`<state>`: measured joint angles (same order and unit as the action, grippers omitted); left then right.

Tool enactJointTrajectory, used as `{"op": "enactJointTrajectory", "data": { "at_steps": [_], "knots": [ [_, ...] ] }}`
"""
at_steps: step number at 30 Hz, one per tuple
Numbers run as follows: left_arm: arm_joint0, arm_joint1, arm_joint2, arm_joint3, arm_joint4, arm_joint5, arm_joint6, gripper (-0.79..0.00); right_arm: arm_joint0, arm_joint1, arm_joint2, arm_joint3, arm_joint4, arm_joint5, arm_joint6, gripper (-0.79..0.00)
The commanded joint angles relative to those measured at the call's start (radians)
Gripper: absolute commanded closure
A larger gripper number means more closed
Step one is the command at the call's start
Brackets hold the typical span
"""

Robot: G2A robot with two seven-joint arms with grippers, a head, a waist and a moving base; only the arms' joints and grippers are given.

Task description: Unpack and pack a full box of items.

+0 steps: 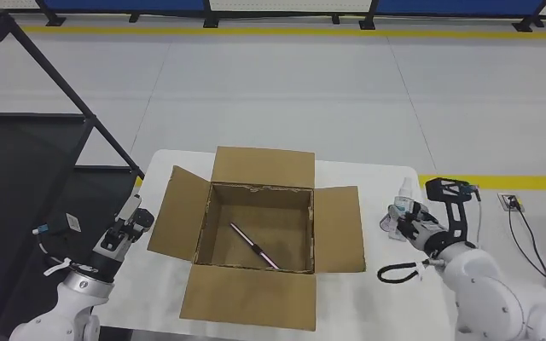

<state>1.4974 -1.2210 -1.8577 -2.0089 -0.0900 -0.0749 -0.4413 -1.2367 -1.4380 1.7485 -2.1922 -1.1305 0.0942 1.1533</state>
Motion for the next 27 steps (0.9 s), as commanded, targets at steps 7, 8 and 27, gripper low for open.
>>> {"op": "enactJointTrajectory", "data": {
  "at_steps": [7,8,27],
  "knots": [
    [0.000,0.000,0.000,0.000,0.000,0.000,0.000,-0.785,-0.006,0.024,0.161,0.247,0.058,-0.028,0.035,0.000],
    [0.000,0.000,0.000,0.000,0.000,0.000,0.000,-0.785,0.001,0.028,0.164,0.283,0.050,-0.033,0.044,0.000],
    [0.000,0.000,0.000,0.000,0.000,0.000,0.000,-0.785,0.216,0.082,0.130,0.803,-0.030,-0.124,0.024,0.000]
  ]
}}
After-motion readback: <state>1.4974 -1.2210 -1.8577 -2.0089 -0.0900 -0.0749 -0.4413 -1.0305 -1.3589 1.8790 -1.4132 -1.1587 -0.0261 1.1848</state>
